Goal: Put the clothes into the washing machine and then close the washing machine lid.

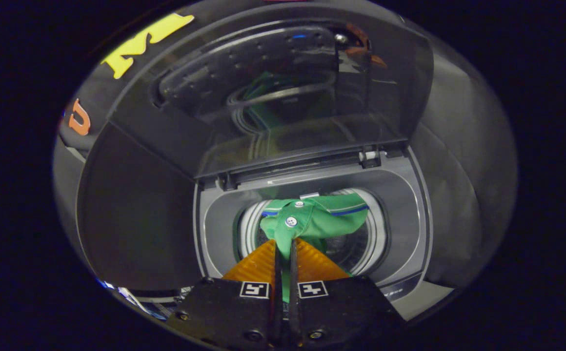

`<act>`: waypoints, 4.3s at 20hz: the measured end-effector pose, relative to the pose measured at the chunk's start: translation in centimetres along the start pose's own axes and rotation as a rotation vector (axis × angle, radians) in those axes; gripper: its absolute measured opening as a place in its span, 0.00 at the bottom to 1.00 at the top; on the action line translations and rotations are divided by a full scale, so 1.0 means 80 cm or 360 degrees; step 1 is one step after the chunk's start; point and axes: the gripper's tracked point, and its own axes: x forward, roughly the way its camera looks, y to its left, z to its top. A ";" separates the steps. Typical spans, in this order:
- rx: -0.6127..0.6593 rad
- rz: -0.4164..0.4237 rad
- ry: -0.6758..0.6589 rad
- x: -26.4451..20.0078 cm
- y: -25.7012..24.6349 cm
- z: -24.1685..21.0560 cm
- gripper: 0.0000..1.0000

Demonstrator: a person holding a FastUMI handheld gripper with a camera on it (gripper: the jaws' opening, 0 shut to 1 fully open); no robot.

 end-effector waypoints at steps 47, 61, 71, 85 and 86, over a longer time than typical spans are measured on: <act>-0.0507 0.0122 -0.1131 -0.194 0.161 0.316 0.99; -0.0335 0.0015 -0.1237 -0.143 0.119 0.262 0.99; -0.0143 0.0069 -0.0983 -0.107 0.095 0.146 1.00; -0.0421 -0.0132 -0.1150 -0.135 0.125 0.284 1.00; -0.0406 -0.0122 -0.1098 -0.124 0.125 0.287 1.00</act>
